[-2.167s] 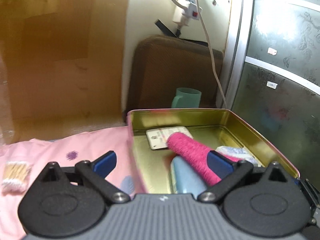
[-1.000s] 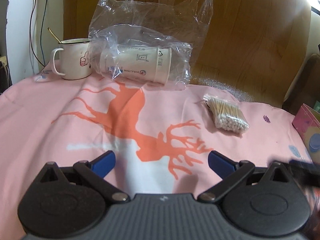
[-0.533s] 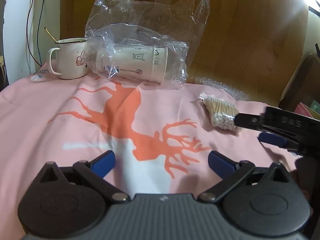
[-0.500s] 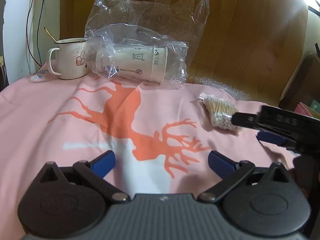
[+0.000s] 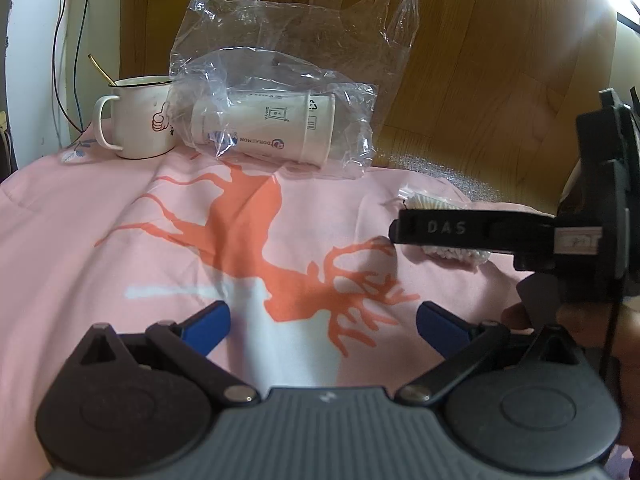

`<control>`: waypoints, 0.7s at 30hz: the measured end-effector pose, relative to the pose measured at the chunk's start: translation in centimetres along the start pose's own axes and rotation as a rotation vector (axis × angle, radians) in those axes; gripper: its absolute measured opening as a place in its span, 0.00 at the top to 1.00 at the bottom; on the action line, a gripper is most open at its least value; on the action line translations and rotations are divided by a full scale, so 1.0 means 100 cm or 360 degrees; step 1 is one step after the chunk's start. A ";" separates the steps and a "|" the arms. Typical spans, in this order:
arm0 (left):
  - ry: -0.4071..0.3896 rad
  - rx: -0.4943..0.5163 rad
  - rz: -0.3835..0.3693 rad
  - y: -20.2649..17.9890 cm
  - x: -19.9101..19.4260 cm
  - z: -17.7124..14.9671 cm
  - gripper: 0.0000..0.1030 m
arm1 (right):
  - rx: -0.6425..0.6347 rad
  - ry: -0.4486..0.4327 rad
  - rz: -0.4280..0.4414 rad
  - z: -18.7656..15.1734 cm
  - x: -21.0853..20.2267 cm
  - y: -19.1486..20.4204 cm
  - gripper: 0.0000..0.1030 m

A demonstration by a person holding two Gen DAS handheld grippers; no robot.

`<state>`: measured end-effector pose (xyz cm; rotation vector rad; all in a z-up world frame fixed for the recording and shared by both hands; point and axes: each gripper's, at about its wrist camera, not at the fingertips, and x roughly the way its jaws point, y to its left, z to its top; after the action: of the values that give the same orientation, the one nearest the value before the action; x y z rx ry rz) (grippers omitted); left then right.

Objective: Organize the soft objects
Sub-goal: 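Grasp the cotton swab bag with the right gripper and lift, then carry the cotton swab bag into the pink tin and release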

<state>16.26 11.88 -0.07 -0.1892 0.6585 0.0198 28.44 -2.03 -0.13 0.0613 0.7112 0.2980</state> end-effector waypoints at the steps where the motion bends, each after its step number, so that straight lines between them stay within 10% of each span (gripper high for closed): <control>1: 0.0000 0.0000 0.0001 0.000 0.000 0.000 0.00 | -0.0011 -0.0005 -0.0007 0.000 0.000 0.000 0.17; 7: -0.0002 -0.0004 -0.0002 -0.001 0.000 0.000 0.00 | -0.0049 -0.0027 -0.0024 -0.002 -0.006 -0.008 0.42; 21: 0.0000 0.0003 0.0000 0.001 0.001 0.001 0.00 | -0.0318 0.0010 0.0139 -0.060 -0.090 -0.016 0.43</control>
<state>16.42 11.97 -0.04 -0.1875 0.6582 0.0193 18.45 -6.46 0.76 -0.0988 0.6826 0.4516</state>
